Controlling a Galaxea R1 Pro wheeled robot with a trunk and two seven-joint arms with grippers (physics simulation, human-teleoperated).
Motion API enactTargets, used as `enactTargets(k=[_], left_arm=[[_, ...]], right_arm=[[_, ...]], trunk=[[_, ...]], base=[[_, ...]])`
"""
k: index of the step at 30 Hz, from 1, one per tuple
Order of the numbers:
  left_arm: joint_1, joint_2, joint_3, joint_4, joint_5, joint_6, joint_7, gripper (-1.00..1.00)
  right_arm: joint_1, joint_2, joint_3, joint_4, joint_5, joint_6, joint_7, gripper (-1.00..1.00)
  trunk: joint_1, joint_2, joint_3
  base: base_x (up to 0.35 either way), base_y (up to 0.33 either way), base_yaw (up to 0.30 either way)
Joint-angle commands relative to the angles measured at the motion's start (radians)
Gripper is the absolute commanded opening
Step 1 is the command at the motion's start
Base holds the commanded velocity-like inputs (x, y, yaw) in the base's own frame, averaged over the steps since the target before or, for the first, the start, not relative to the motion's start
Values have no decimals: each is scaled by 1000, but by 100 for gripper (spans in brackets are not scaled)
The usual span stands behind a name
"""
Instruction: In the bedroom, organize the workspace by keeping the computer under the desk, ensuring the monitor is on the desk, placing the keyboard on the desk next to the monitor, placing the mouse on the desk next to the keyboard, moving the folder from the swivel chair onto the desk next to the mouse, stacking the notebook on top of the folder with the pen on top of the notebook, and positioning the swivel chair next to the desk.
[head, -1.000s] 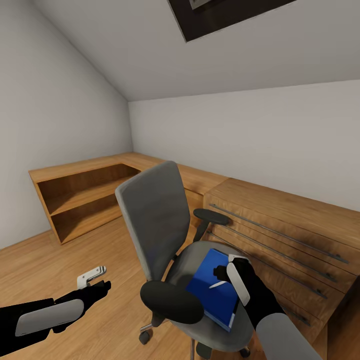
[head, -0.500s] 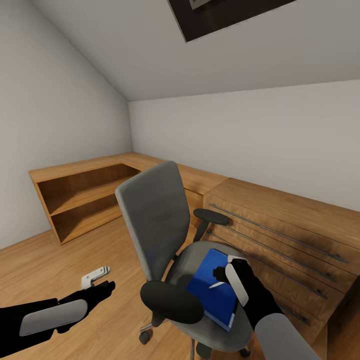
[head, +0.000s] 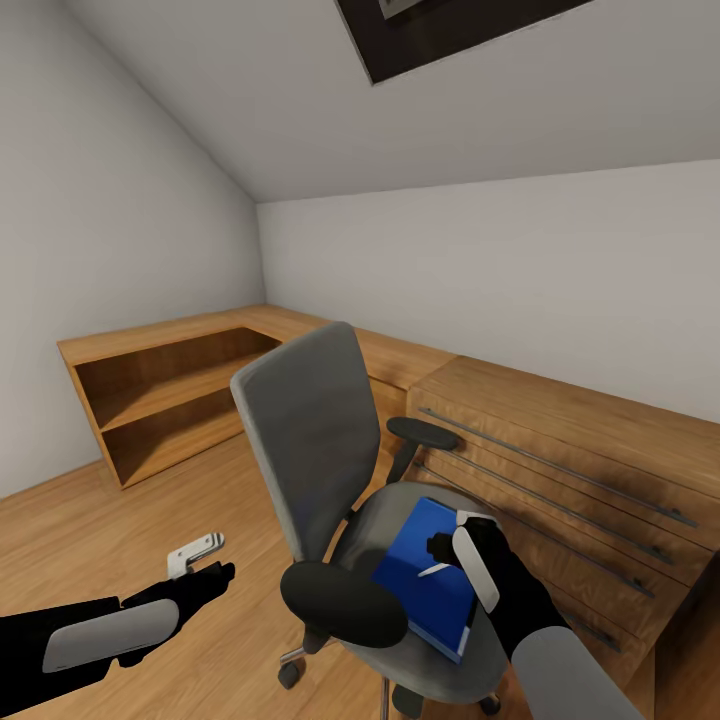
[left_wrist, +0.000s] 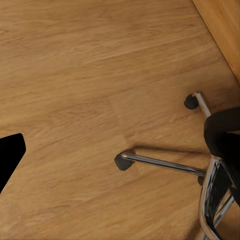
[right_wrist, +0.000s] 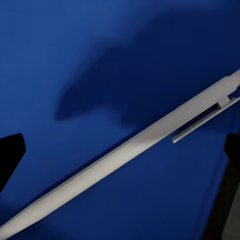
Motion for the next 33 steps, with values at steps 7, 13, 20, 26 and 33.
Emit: enactTargets(k=[7,13,20,26,33], left_arm=[[-2,0,-3,-2,5,-6,1,100],[-2,0,-3,-2,5,-5,0,100],[-2,1,-3,-3,5,-6,0,100],[-2,0,-3,-3,5,-6,0,100],[-2,0,-3,-3,5,-6,0,100]], right_arm=[[-1,0,2,-1,-10,2,-10,100],[-1,0,2,-1,-10,2,-10,100],[-1,0,2,-1,-7,1,-10,100],[-1,0,2,-1,-5,1,-11,100],[-1,0,2,-1,-4,0,-11,100]], trunk=[[0,-1,-1],[0,-1,-1],[0,-1,-1],[0,-1,-1],[0,-1,-1]], base=[[0,0,0],[0,0,0],[0,0,0],[0,0,0],[0,0,0]])
